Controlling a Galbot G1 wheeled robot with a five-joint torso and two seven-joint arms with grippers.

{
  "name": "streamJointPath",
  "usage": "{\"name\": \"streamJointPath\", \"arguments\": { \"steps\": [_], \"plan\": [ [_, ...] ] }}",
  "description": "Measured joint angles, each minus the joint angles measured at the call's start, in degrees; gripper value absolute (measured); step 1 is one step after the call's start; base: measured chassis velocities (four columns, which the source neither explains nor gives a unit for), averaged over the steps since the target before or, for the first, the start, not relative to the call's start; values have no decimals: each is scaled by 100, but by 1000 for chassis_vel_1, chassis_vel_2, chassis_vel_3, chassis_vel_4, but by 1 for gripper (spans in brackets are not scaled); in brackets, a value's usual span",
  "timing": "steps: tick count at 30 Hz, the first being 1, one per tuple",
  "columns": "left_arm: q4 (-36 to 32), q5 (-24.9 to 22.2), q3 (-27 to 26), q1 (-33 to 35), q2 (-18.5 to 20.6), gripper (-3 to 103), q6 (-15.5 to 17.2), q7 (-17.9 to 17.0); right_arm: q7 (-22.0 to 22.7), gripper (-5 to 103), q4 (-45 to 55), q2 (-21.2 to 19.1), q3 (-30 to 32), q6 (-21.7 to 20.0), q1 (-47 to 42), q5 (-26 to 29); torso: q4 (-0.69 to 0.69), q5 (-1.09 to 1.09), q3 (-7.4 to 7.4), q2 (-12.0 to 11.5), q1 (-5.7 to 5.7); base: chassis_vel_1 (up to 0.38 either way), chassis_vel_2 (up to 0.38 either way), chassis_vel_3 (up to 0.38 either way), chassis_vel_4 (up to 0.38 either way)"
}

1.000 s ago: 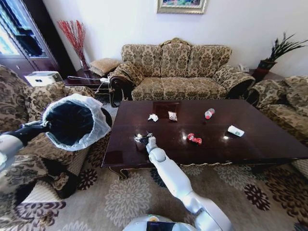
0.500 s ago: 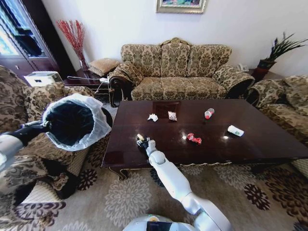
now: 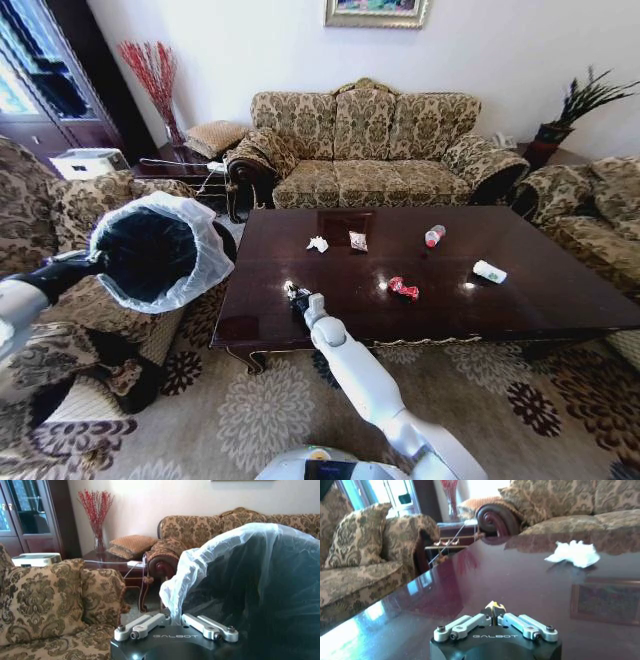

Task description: Move to the front of the table and place the trash on the table into the trash bin.

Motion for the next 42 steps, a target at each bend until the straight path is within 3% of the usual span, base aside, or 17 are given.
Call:
{"name": "streamJointPath", "arguments": {
  "steps": [8,10,12,15,18,25,33,39,42],
  "plan": [
    [69,-254,7,92,223,0,151,-130,-74,0,2000,-828,558,189,-687,621,-1,1,0,0,0,0,0,0,0],
    [126,-569,6,267,521,0,468,-158,-326,0,3330,-1390,874,253,-1023,1047,-2,1,0,0,0,0,0,0,0],
    [129,-637,3,313,582,0,541,-158,-405,0,3625,-1517,942,276,-1085,1155,-2,1,0,0,0,0,0,0,0],
    [65,-996,-111,921,1043,0,800,-126,-912,0,5039,-2192,1299,416,-1445,1764,-1,1,-1,0,0,0,0,0,0],
    [-84,-1095,-74,1128,1267,0,856,-112,-1151,0,5815,-2458,1389,427,-1597,2193,0,0,0,0,0,0,0,0,0],
    [-724,-1300,147,1205,1663,0,861,-316,-1357,0,6710,-2634,1003,155,-1662,2752,-1,1,-1,0,-1,0,0,0,0],
    [-1633,-1450,139,1275,1614,0,884,-683,-1378,0,6638,-2509,11,-48,-1815,2314,2,-1,-1,0,-1,0,0,0,0],
    [-1886,-1459,78,1338,1523,0,903,-763,-1392,-1,6455,-2394,-279,-115,-1875,1922,0,-1,-1,0,0,0,0,0,0],
    [-1913,-1425,66,1370,1431,0,907,-802,-1423,15,6433,-2355,-365,-122,-1937,1754,-1,0,0,0,0,0,0,0,0]
  ]
}}
